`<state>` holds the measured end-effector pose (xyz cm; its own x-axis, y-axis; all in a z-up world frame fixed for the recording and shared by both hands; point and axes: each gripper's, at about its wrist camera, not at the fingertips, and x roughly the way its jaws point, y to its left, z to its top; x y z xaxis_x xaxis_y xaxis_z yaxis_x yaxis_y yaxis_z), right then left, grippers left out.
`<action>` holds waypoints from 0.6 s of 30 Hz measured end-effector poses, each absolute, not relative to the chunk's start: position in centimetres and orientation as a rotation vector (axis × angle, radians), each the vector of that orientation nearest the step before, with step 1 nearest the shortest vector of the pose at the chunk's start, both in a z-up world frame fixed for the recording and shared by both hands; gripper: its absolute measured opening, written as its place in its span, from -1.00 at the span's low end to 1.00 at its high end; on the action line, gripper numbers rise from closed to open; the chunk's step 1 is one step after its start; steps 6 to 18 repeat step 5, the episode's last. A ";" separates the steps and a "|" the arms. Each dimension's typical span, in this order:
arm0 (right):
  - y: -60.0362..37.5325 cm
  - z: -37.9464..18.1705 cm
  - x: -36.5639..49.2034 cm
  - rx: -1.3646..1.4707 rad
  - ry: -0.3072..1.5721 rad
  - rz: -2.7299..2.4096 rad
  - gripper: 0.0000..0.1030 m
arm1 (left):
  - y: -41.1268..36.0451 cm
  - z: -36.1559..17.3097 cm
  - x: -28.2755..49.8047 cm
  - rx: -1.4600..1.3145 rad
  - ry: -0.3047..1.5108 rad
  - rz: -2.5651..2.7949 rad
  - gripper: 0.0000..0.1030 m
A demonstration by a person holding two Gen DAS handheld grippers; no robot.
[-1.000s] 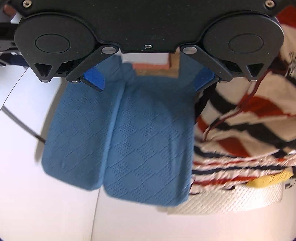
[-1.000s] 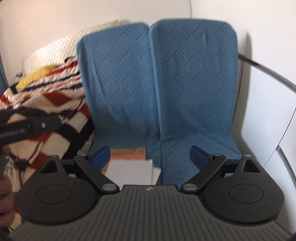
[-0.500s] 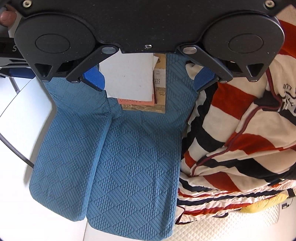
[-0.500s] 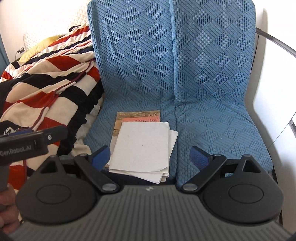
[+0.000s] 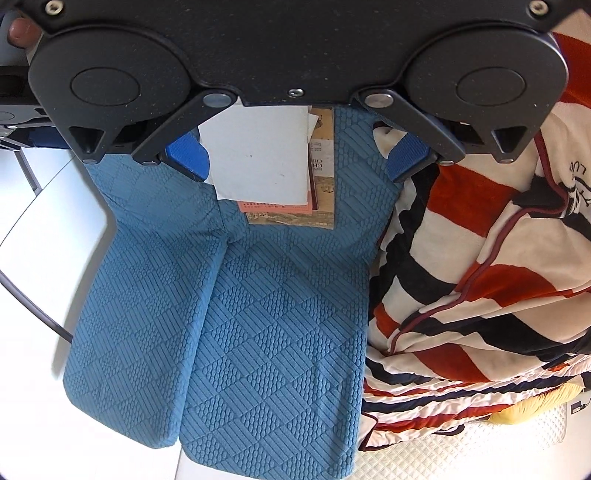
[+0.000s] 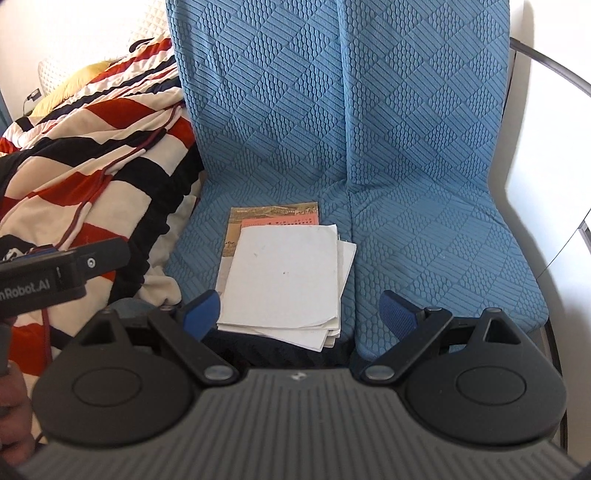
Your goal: Organize objects
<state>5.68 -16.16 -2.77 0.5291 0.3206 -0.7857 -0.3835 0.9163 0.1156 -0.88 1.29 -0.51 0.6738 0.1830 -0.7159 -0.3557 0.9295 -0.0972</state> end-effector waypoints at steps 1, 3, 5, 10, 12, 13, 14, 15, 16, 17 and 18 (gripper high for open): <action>-16.2 -2.8 5.7 -0.075 0.924 0.423 0.83 | 1.3 -0.5 -0.9 -0.242 0.776 0.305 0.99; -16.2 -2.8 5.6 -0.082 0.919 0.419 0.83 | 1.3 -0.5 -0.8 -0.252 0.775 0.304 0.99; -16.3 -2.7 5.6 -0.077 0.918 0.426 0.83 | 1.2 -0.5 -0.8 -0.256 0.777 0.297 0.99; -16.3 -2.7 5.6 -0.077 0.918 0.426 0.83 | 1.2 -0.5 -0.8 -0.256 0.777 0.297 0.99; -16.3 -2.7 5.6 -0.077 0.918 0.426 0.83 | 1.2 -0.5 -0.8 -0.256 0.777 0.297 0.99; -16.3 -2.7 5.6 -0.077 0.918 0.426 0.83 | 1.2 -0.5 -0.8 -0.256 0.777 0.297 0.99; -16.3 -2.7 5.6 -0.077 0.918 0.426 0.83 | 1.2 -0.5 -0.8 -0.256 0.777 0.297 0.99; -16.3 -2.7 5.6 -0.077 0.918 0.426 0.83 | 1.2 -0.5 -0.8 -0.256 0.777 0.297 0.99; -16.3 -2.7 5.6 -0.077 0.918 0.426 0.83 | 1.2 -0.5 -0.8 -0.256 0.777 0.297 0.99; -16.3 -2.7 5.6 -0.077 0.918 0.426 0.83 | 1.2 -0.5 -0.8 -0.256 0.777 0.297 0.99; -16.3 -2.7 5.6 -0.077 0.918 0.426 0.83 | 1.2 -0.5 -0.8 -0.256 0.777 0.297 0.99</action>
